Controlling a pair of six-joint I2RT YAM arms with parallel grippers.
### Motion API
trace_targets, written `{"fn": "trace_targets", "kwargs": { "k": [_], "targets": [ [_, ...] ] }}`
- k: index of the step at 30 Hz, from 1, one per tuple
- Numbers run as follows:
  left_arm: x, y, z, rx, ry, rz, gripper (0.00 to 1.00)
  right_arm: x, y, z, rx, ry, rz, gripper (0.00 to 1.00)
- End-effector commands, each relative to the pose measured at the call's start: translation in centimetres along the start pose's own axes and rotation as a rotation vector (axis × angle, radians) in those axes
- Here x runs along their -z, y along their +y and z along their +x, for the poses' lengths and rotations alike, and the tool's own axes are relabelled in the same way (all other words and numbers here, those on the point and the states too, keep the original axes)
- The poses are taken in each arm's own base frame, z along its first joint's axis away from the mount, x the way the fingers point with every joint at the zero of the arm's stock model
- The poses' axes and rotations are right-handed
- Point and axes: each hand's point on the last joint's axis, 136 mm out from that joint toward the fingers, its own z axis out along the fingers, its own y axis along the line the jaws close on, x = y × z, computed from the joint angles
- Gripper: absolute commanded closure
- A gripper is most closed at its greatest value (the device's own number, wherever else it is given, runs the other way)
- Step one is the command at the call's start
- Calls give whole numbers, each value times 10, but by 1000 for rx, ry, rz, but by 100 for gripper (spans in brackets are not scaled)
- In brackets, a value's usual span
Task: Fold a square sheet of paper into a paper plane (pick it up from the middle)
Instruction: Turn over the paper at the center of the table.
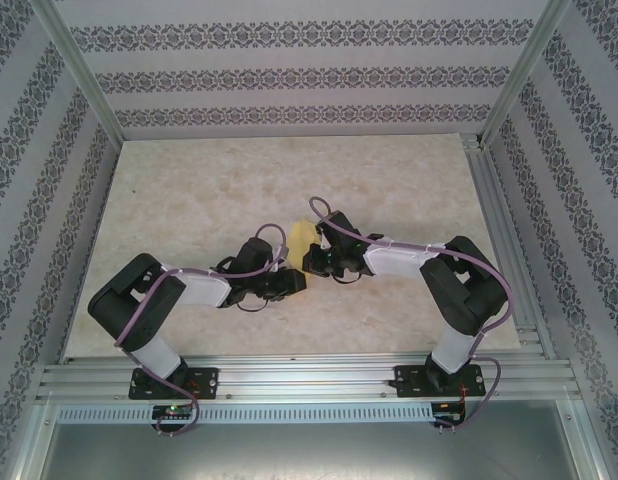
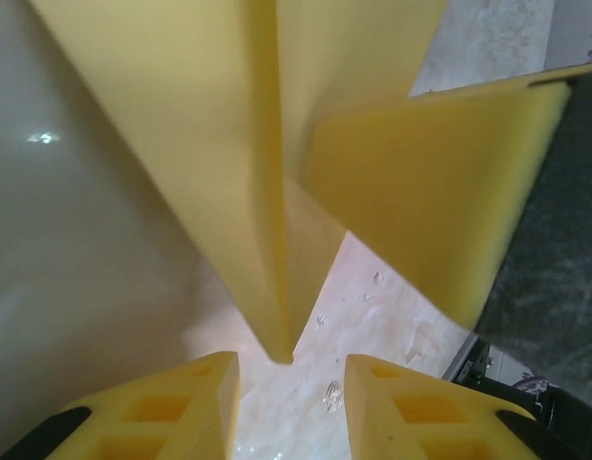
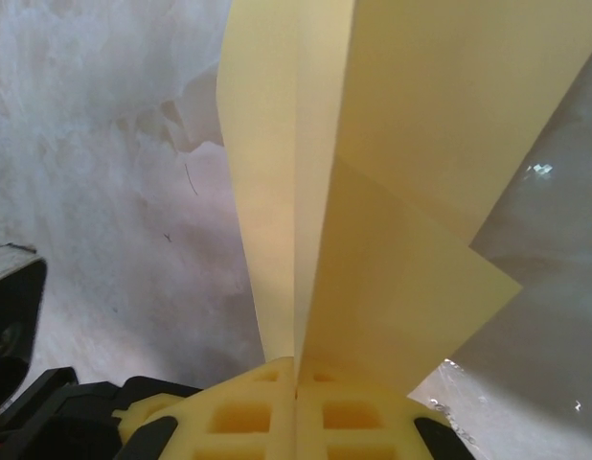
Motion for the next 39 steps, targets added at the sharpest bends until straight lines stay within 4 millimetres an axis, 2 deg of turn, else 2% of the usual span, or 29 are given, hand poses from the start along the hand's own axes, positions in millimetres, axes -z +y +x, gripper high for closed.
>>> {"fn": "trace_targets", "kwargs": {
  "k": [1,13,20,26,28,30,34,39],
  "targets": [
    [-8,-23,-9,-81,-7,80,65,-3,4,-4,-11,-6,-22,95],
    [-13,-15,-16,-81,-23,38,73,-3,3,-4,-13,-3,-17,95],
    [-13,-18,-22,-79,-39,33,83,-3,3,-4,-11,-1,-15,95],
    [-9,-9,-26,-69,-66,-3,91,3,5,-8,-8,-15,-18,92],
    [-7,-7,-26,-74,-71,-25,94,12,4,-13,-5,-37,-8,84],
    [-3,-5,-26,-85,-76,-50,95,26,7,-21,6,-63,-10,82],
    [8,-2,-30,-141,-86,-145,95,63,1,-37,19,-138,32,73],
    [52,9,-43,-296,-161,-493,97,116,-29,-44,-8,-249,117,71]
  ]
}}
